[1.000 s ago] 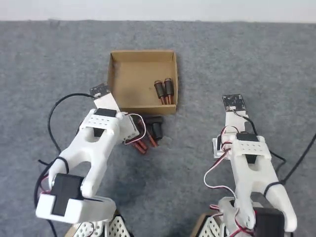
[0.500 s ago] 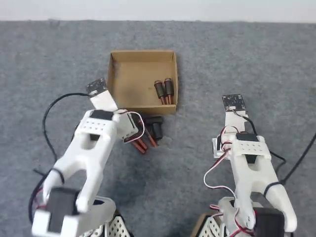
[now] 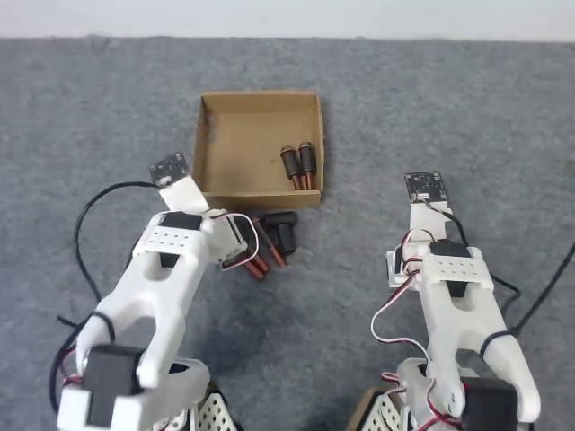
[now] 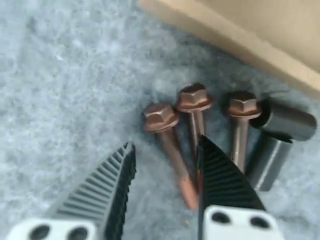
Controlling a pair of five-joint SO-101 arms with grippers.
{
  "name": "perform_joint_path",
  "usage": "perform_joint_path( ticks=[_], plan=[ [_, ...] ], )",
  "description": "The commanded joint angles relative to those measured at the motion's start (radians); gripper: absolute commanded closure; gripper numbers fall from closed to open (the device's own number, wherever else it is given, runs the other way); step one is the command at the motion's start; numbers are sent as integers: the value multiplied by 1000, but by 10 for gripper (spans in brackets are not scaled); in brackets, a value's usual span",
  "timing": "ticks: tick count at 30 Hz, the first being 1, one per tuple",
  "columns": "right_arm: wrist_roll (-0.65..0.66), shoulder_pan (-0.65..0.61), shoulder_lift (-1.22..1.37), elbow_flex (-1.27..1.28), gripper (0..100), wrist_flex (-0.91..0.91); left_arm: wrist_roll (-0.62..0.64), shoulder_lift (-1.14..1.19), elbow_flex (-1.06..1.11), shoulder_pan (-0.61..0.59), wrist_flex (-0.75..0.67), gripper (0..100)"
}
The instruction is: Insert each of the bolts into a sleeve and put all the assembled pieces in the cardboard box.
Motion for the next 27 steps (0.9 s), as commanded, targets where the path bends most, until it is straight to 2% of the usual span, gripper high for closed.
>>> perform_joint_path(
  ticks=[1, 5, 11, 27],
  plan=[
    [21, 1, -8, -60, 992, -12, 9, 58, -53, 2, -18, 820],
    [21, 1, -10, -60, 992, -12, 11, 107, -79, 2, -17, 828],
    [21, -1, -10, -60, 992, -13, 9, 117, -85, 2, -20, 992],
    [23, -1, -8, -60, 992, -13, 6, 63, -74, 5, -14, 845]
  ],
)
